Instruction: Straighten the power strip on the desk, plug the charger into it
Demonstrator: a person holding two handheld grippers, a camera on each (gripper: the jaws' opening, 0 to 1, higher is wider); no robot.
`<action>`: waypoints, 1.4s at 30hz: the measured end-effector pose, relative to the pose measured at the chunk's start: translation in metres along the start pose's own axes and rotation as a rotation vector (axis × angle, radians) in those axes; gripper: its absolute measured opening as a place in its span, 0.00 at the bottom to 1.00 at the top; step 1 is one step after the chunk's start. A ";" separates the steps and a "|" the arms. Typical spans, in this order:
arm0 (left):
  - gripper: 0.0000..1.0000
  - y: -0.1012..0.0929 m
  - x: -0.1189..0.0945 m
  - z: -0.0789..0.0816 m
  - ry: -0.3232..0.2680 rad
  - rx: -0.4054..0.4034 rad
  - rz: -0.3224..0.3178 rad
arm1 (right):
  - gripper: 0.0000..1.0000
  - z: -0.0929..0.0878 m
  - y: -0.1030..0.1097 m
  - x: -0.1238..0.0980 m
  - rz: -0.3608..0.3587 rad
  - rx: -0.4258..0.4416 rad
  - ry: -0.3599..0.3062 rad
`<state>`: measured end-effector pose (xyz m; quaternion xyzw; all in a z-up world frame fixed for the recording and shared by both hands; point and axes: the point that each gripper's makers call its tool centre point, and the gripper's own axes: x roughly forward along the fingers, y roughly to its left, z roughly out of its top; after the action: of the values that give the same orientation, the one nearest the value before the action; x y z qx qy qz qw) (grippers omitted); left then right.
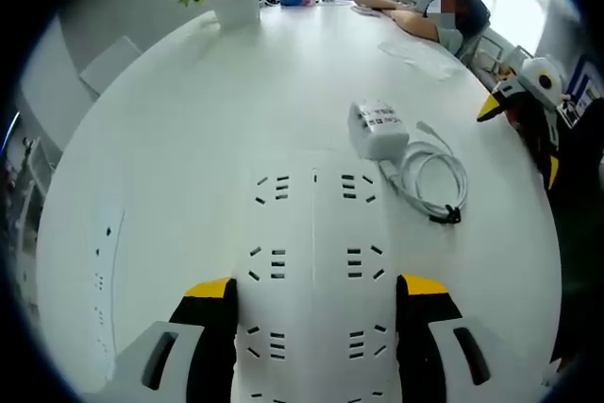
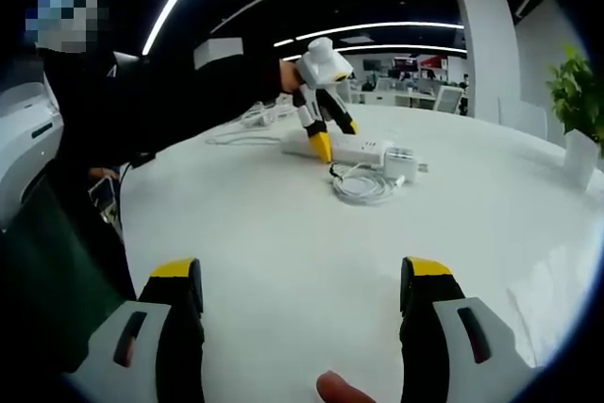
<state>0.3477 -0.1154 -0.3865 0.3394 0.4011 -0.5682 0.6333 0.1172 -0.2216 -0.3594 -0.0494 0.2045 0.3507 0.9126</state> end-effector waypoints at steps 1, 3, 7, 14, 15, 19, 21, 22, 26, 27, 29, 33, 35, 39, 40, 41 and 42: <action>0.69 0.000 0.000 0.000 0.001 0.001 0.000 | 0.86 0.000 0.000 0.000 -0.001 0.001 0.000; 0.69 0.001 0.000 0.001 0.001 0.001 -0.001 | 0.86 0.000 0.000 0.000 0.000 0.002 -0.003; 0.69 0.003 0.001 0.002 0.000 0.002 -0.001 | 0.86 0.000 0.000 -0.001 0.001 0.002 -0.005; 0.69 0.006 0.003 0.005 -0.004 0.005 -0.003 | 0.86 -0.004 -0.003 -0.002 -0.004 0.011 -0.001; 0.69 0.006 0.003 0.005 -0.004 0.006 -0.003 | 0.86 -0.004 -0.003 -0.002 -0.004 0.012 -0.002; 0.69 0.007 0.004 0.006 -0.002 0.008 -0.004 | 0.86 -0.005 -0.004 -0.001 -0.006 0.010 0.000; 0.69 0.008 0.004 0.007 -0.001 0.011 -0.005 | 0.86 -0.004 -0.004 -0.002 -0.005 0.011 -0.005; 0.69 0.008 0.004 0.007 -0.001 0.010 -0.005 | 0.86 -0.005 -0.004 -0.002 -0.005 0.012 -0.005; 0.69 0.010 0.005 0.009 0.000 0.012 -0.006 | 0.86 -0.007 -0.006 -0.002 -0.009 0.015 -0.002; 0.69 0.010 0.005 0.009 0.001 0.013 -0.006 | 0.86 -0.007 -0.006 -0.002 -0.008 0.016 -0.002; 0.69 0.011 0.005 0.010 0.000 0.013 -0.006 | 0.86 -0.007 -0.006 -0.002 -0.008 0.017 -0.003; 0.69 0.011 0.006 0.011 -0.003 0.014 -0.006 | 0.86 -0.008 -0.006 -0.002 -0.008 0.019 -0.002; 0.69 0.012 0.006 0.011 -0.001 0.014 -0.006 | 0.86 -0.008 -0.006 -0.001 -0.006 0.019 -0.002; 0.69 0.013 0.006 0.013 0.001 0.017 -0.007 | 0.86 -0.007 -0.006 -0.002 -0.007 0.018 -0.004; 0.69 0.013 0.007 0.013 0.002 0.018 -0.007 | 0.86 -0.007 -0.006 -0.002 -0.007 0.018 -0.005; 0.69 0.014 0.007 0.014 0.003 0.018 -0.008 | 0.86 -0.008 -0.006 -0.002 -0.007 0.018 -0.004; 0.69 0.014 0.007 0.014 0.004 0.019 -0.008 | 0.86 -0.008 -0.006 -0.002 -0.007 0.018 -0.003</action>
<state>0.3636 -0.1296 -0.3868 0.3451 0.3983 -0.5737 0.6270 0.1173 -0.2291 -0.3662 -0.0412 0.2062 0.3457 0.9145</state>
